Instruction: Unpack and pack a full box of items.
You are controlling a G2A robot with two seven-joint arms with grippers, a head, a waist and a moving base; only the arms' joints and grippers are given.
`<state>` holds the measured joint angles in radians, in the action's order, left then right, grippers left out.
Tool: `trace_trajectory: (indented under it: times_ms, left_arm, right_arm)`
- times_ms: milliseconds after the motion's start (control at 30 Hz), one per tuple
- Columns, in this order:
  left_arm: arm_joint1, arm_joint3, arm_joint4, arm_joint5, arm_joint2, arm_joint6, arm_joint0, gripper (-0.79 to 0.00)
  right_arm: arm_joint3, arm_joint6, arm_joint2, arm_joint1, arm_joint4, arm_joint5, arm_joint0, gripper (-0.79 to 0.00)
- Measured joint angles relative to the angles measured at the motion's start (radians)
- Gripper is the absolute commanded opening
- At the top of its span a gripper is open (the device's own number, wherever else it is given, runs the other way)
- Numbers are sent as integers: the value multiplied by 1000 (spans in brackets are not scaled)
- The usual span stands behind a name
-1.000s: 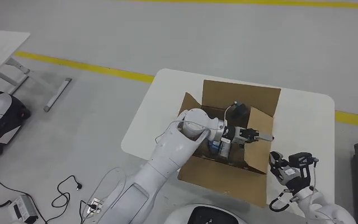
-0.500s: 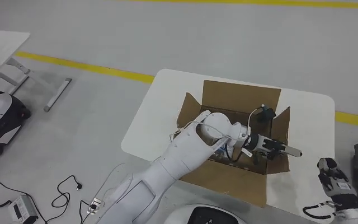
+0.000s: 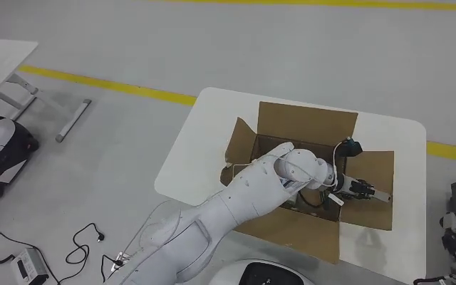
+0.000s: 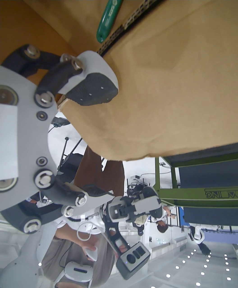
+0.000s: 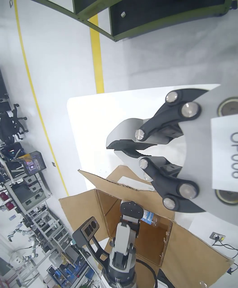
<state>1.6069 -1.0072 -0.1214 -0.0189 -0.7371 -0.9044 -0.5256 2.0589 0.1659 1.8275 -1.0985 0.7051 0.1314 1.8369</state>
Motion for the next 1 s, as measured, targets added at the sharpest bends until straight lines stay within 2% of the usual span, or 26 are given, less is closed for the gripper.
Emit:
trace_trajectory:
  times_ms: [100,233,367,467,600,767,933,1000]
  left_arm:
    - [0,18,11,3,-8,-10,-2,0]
    - [-10,25,65,10,-59,-31,-5,0]
    - [-31,-28,48,21,-109,-48,-14,0]
    - [-56,-106,-32,20,-146,-62,-33,0]
    - [-100,-209,-37,7,-253,-136,-110,0]
    - [-160,-347,-124,-34,-421,-195,-220,0]
    - [-197,-474,-152,-69,-541,-228,-313,0]
    - [-205,-495,-144,-74,-570,-232,-335,0]
  right_arm:
    - [15,22,0,1,6,29,-2,-785]
    - [41,29,4,0,-15,63,-10,-785]
    - [50,37,11,-1,-60,106,-24,-785]
    - [65,52,16,0,-75,126,-42,-785]
    - [98,88,19,3,-92,151,-74,-785]
    - [142,168,-10,9,-87,189,-136,-785]
    - [160,268,-87,15,-82,213,-222,-785]
    - [154,305,-129,16,-80,208,-263,-785]
